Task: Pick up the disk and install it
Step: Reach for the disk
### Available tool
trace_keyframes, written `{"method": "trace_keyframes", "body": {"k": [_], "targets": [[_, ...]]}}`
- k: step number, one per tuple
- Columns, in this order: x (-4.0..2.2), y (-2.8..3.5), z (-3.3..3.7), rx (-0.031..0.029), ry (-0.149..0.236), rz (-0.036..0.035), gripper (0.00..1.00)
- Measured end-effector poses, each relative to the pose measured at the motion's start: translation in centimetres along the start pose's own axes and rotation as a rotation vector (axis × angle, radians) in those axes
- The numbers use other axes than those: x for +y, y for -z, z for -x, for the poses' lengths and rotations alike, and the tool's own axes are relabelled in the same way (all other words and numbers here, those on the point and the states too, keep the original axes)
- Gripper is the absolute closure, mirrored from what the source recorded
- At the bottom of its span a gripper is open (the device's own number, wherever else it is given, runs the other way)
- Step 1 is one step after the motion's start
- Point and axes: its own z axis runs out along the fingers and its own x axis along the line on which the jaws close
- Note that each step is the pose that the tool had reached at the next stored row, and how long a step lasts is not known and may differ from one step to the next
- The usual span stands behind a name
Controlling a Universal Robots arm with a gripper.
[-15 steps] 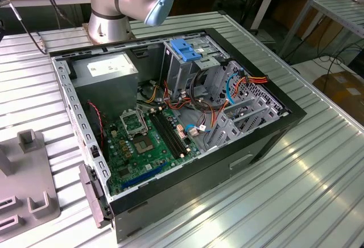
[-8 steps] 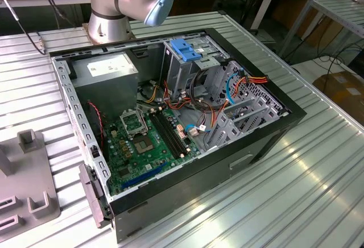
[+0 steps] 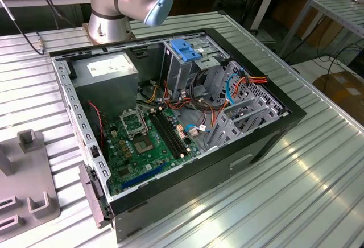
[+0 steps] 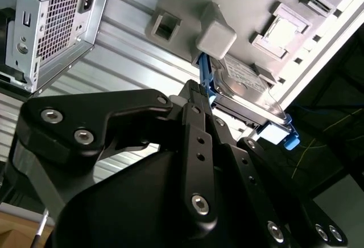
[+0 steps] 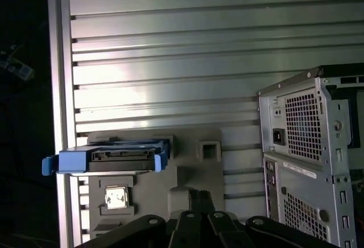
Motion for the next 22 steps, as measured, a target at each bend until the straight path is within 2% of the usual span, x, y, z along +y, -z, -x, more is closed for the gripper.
{"method": "trace_keyframes", "body": {"k": [5, 10, 13, 22], "targets": [[0.42, 0.01, -0.99, 0.0001, 0.000, -0.0001, 0.90], [0.87, 0.04, -3.03, 0.0000, 0.000, 0.0000, 0.90], [0.99, 0.06, -3.94, 0.0001, 0.000, -0.0002, 0.90], [1.36, 0.11, -7.48, 0.0000, 0.000, -0.0001, 0.90]]}}
